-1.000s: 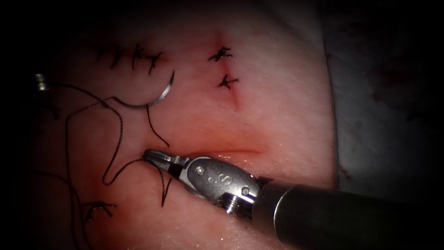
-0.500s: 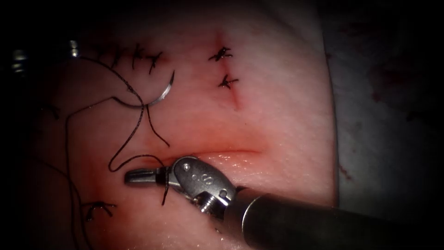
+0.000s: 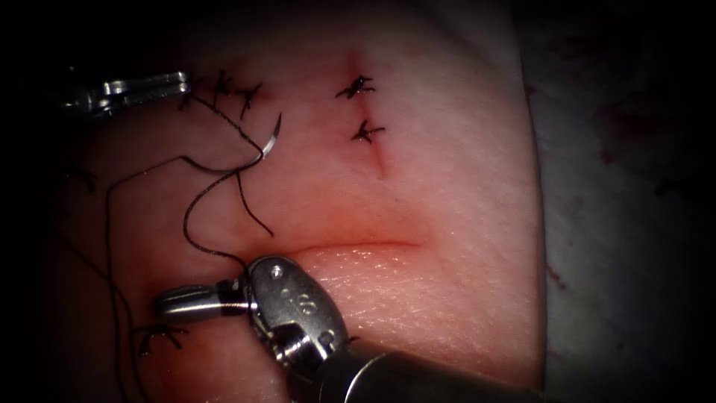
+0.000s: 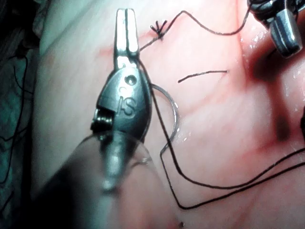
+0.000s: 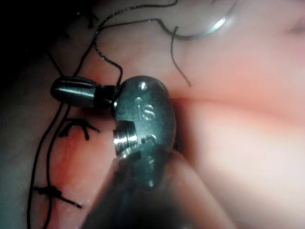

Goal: Wound Closure
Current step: Wrap the suture two times counter clockwise around the right tool.

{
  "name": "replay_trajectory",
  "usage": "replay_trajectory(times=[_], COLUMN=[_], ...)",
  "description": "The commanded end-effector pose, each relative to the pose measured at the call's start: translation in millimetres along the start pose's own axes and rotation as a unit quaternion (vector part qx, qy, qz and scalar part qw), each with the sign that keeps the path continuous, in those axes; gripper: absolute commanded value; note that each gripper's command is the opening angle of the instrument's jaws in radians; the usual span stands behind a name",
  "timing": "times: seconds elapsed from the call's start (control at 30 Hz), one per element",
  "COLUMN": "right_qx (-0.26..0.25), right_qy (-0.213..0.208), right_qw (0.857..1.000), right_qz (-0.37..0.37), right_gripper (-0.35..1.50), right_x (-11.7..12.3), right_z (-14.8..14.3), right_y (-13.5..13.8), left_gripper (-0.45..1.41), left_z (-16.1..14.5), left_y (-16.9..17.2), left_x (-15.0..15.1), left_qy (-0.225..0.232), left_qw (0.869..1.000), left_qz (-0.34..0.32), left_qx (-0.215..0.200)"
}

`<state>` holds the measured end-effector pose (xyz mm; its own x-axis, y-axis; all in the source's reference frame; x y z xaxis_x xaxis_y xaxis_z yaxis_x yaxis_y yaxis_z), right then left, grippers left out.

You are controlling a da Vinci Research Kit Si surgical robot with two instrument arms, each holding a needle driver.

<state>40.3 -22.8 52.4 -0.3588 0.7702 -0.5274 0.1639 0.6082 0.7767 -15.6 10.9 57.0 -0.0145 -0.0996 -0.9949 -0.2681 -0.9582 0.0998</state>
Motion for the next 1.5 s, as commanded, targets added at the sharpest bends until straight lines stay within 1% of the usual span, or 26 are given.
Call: replay_trajectory(times=[0.03,0.07,0.13,0.17,0.27,0.37,0.5,0.63,0.77,0.87,0.97,1.13,1.17,1.2,1.23,1.27,1.3,1.33,1.37,1.4,1.5], right_qx=[-0.012,-0.027,-0.044,-0.064,-0.109,-0.135,-0.157,-0.157,-0.158,-0.162,-0.176,-0.235,-0.245,-0.256,-0.269,-0.288,-0.288,-0.298,-0.304,-0.31,-0.297], right_qy=[0.018,0.034,0.051,0.062,0.086,0.108,0.137,0.153,0.154,0.145,0.114,0.043,0.034,0.023,-0.001,-0.039,-0.039,-0.059,-0.076,-0.091,-0.14], right_qw=[1.0,0.999,0.997,0.996,0.99,0.984,0.976,0.974,0.974,0.973,0.973,0.963,0.963,0.962,0.959,0.953,0.953,0.949,0.946,0.942,0.941], right_qz=[-0.003,-0.005,-0.028,-0.032,-0.036,-0.045,-0.055,-0.053,-0.057,-0.073,-0.097,-0.126,-0.104,-0.091,-0.091,-0.089,-0.089,-0.085,-0.086,-0.087,-0.085], right_gripper=[-0.35,-0.35,-0.35,-0.35,-0.35,-0.35,-0.35,-0.35,-0.35,-0.35,-0.35,-0.33,-0.21,-0.16,0.07,0.68,0.68,0.91,1.05,1.11,1.15], right_x=[1.2,2.1,3.3,3.7,4.1,4.3,5.3,6.6,7.1,6.9,6.4,4.9,4.6,4.3,3.8,3.1,3.1,2.7,2.3,1.9,0.6], right_z=[1.2,1.1,0.7,0.3,-0.7,-1.5,-2.3,-2.3,-1.9,-1.6,-1.4,-1.7,-1.9,-2.0,-2.2,-2.5,-2.5,-2.6,-2.8,-2.9,-3.2], right_y=[0.5,0.6,0.9,1.1,1.8,2.3,2.7,2.7,2.6,2.9,3.4,4.7,4.9,5.1,5.4,5.8,5.8,6.0,6.2,6.3,6.3], left_gripper=[-0.45,-0.45,-0.45,-0.45,-0.45,-0.45,-0.45,-0.45,-0.45,-0.45,-0.45,-0.45,-0.45,-0.45,-0.45,-0.45,-0.45,-0.45,-0.45,-0.45,-0.45], left_z=[0.4,0.2,-0.2,-0.4,-1.3,-1.9,-2.0,-1.2,-0.1,0.6,0.9,1.3,1.4,1.6,1.7,2.0,2.0,2.1,2.2,2.3,2.4], left_y=[0.3,0.7,1.7,2.2,4.1,6.3,9.1,11.7,13.7,14.6,15.1,15.4,15.4,15.5,15.5,15.3,15.3,15.2,15.0,14.6,13.3], left_x=[-1.2,-1.5,-2.1,-2.3,-2.2,-1.9,-1.8,-2.2,-2.2,-1.3,0.5,4.8,5.6,6.7,7.5,9.0,9.0,9.6,10.1,10.7,11.3], left_qy=[-0.004,-0.008,-0.01,-0.01,-0.013,-0.024,-0.033,-0.05,-0.05,-0.044,-0.039,-0.028,-0.026,-0.02,-0.017,-0.014,-0.014,-0.011,-0.009,-0.005,0.002], left_qw=[1.0,1.0,1.0,1.0,1.0,0.999,0.999,0.998,0.998,0.999,0.999,0.999,0.999,0.999,0.999,0.999,0.999,0.999,0.998,0.998,0.998], left_qz=[0.002,0.002,0.004,0.004,0.011,0.022,0.025,0.027,0.03,0.028,0.025,0.023,0.024,0.024,0.028,0.032,0.032,0.035,0.036,0.036,0.042], left_qx=[-0.002,-0.002,-0.003,-0.003,-0.005,-0.002,0.0,-0.008,-0.014,-0.015,-0.017,-0.023,-0.024,-0.027,-0.031,-0.035,-0.035,-0.038,-0.041,-0.042,-0.045])
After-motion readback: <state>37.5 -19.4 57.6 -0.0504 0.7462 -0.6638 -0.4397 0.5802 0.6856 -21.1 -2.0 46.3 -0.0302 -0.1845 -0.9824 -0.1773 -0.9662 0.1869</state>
